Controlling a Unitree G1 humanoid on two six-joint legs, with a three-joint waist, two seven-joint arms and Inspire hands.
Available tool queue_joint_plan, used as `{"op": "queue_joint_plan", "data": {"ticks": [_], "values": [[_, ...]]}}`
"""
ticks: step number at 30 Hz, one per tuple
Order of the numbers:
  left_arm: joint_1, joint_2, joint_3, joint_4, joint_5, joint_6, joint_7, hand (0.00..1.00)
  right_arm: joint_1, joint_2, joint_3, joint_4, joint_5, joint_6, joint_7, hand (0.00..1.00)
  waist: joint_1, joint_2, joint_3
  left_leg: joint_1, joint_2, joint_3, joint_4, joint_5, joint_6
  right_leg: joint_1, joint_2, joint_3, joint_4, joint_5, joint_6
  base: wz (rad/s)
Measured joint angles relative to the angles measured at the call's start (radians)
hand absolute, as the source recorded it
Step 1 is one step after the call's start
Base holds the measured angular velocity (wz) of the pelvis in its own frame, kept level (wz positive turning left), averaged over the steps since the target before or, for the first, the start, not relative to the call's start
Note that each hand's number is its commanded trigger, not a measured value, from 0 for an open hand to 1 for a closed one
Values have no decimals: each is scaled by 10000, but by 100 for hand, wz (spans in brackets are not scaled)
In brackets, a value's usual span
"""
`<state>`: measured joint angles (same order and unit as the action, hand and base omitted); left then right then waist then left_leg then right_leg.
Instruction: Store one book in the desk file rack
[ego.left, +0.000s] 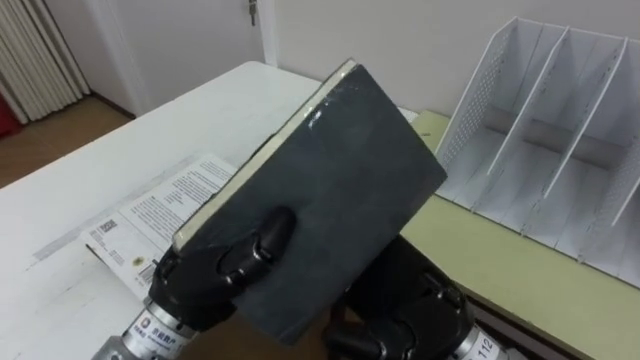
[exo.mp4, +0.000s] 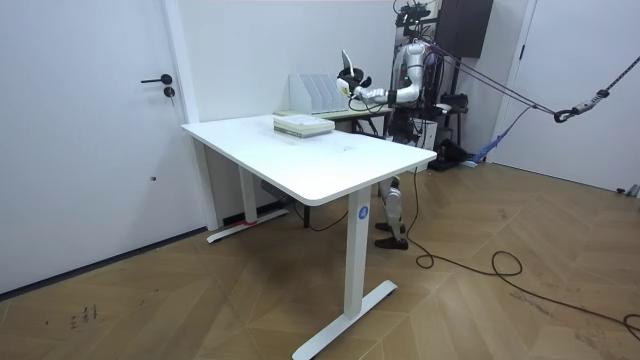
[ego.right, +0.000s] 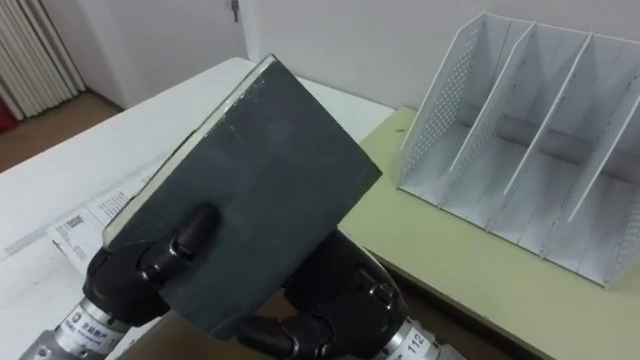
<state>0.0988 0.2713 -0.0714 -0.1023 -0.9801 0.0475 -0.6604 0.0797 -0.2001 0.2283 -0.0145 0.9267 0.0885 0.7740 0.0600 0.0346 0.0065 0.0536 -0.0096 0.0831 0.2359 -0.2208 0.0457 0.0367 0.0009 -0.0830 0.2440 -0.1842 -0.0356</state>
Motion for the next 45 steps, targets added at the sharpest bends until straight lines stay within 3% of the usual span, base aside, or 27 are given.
{"op": "queue_joint_plan", "data": {"ticks": [5,11,24,27,34,35,37,45], "values": [[-326,310,-27,41,0,3,-151,100,-19,-320,71,-35,728,3,6,0,40,-29,20,-59,4,-3,8,-5,6,-37,1,-4,-19,0,0,0],[-358,380,-23,40,-5,10,-302,100,-19,-770,61,-392,1088,135,-20,0,98,-8,15,-71,7,-2,-13,-9,9,-58,1,-15,-38,0,0,0],[-529,674,-24,63,-116,187,-322,100,-18,-949,9,-450,2249,173,-203,0,268,104,-19,1,8,1,-2,-8,10,0,-10,-7,81,0,0,0],[-529,670,-24,64,-107,247,-324,100,-18,-940,-130,-453,2322,237,-203,0,264,218,30,83,8,12,-28,-9,10,103,-11,-1,104,-3,5,0],[-529,665,17,63,-226,336,-519,100,-17,-958,-246,-661,2504,238,-209,0,272,333,-61,121,22,136,16,-3,1,48,-16,8,169,-64,-33,-2],[-528,665,19,63,-288,336,-547,100,-16,-957,-248,-704,2508,237,-207,14,271,333,-64,136,24,148,26,2,-2,47,-16,15,176,-62,-36,0],[-526,665,19,64,-290,341,-548,100,-15,-957,-247,-707,2523,237,-208,100,271,318,-60,181,28,181,21,2,-2,81,-16,25,177,-61,-37,0],[-527,659,105,62,-310,343,-626,100,-16,-725,-259,-713,2549,257,-132,100,251,139,-30,195,30,155,10,-5,0,116,-19,7,135,-65,-31,0]]}}
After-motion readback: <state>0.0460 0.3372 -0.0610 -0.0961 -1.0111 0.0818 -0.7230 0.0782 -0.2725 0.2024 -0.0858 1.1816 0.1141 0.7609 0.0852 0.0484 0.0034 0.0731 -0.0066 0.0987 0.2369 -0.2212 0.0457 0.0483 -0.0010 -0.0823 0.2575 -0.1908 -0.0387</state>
